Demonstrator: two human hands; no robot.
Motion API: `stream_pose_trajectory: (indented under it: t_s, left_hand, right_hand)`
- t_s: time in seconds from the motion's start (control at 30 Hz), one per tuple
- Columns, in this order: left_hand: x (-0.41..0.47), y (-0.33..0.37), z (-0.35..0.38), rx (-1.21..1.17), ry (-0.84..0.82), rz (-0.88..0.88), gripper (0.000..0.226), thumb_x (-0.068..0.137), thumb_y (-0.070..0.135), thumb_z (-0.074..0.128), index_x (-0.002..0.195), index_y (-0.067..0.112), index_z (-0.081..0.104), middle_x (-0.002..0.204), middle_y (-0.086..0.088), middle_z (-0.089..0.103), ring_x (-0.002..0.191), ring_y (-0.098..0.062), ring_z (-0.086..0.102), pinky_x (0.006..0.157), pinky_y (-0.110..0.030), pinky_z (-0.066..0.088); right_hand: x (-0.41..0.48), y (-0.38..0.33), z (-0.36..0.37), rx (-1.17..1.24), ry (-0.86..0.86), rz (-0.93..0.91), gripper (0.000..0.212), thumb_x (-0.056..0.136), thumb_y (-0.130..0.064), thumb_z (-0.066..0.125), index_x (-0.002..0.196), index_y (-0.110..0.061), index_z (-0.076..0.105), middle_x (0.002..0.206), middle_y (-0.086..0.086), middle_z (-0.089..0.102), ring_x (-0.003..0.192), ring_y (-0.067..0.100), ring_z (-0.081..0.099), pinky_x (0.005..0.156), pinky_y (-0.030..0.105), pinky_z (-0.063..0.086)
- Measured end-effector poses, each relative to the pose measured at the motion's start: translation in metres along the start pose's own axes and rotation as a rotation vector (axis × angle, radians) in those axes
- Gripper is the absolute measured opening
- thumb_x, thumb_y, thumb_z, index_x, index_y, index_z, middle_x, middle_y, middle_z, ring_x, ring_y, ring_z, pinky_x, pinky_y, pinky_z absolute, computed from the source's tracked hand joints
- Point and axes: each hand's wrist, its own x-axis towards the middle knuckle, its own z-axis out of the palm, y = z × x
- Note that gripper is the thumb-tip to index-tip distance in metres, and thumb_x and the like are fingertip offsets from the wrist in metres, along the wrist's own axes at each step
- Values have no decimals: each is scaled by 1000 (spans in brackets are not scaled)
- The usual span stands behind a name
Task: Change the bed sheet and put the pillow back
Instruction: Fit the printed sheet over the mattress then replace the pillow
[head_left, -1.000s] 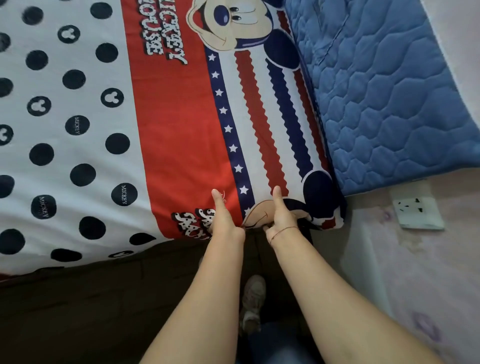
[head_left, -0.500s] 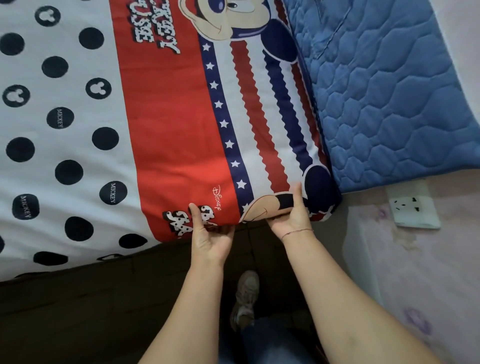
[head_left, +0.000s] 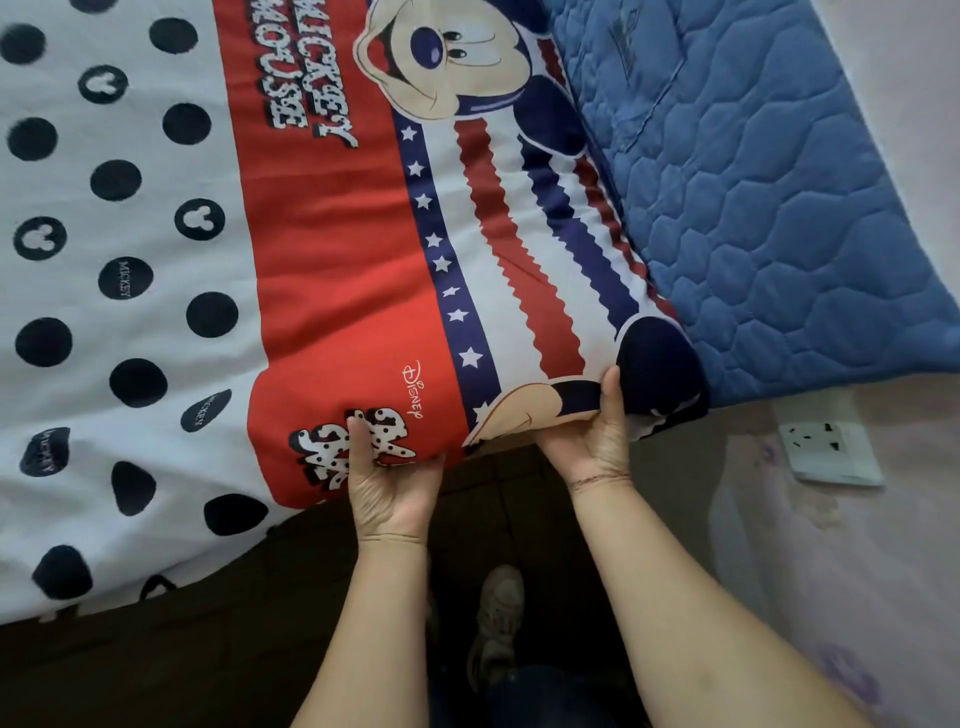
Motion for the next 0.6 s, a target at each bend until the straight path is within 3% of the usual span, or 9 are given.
stream_pose_trajectory:
  t_s: [0.1,0.23,0.33,0.4,0.5,0.6]
  left_hand:
    - [1,0,4,-102,-45,12,91,44,13,97,128,9,61,136,-14,57,131,-36,48,111,-61,29]
    - [4,8,10,-188,-112,63,81,44,3,94,120,4,66,131,-15,60,123,-35,56,101,-61,39]
    - [3,8,7,-168,-123,51,70,47,2,92,113,2,70,128,-14,62,117,-34,60,99,-58,42]
    - [4,4,-4,-163,-62,24,74,43,0,92,113,1,70,129,-14,62,120,-34,58,104,-57,41]
    - [9,-2,-26,-135,123,-22,101,29,-7,91,125,7,62,127,-13,63,124,-31,54,108,-53,33]
    - [11,-2,-48,-100,333,-86,104,11,-16,83,111,8,66,108,-15,71,111,-31,59,112,-50,31]
  right_hand:
    - [4,-1,-1,50,-59,-1,105,46,-25,96,140,-19,49,139,12,53,131,37,47,105,64,33]
    - [7,-5,10,32,-199,-44,62,52,-19,92,110,-14,72,117,13,66,114,34,60,105,59,34]
    - [8,-6,7,14,-193,-51,57,52,-18,92,106,-14,74,114,12,68,109,33,63,103,58,38]
    - [9,-4,-5,40,-111,-57,57,48,-15,93,103,-13,75,111,12,68,104,33,66,98,58,44]
    - [7,-3,-34,9,109,-44,59,50,-13,88,107,-13,73,112,13,68,102,34,66,95,59,45]
    - [2,-9,-52,-69,397,28,73,46,-10,90,115,-11,64,116,16,65,114,38,58,101,59,41]
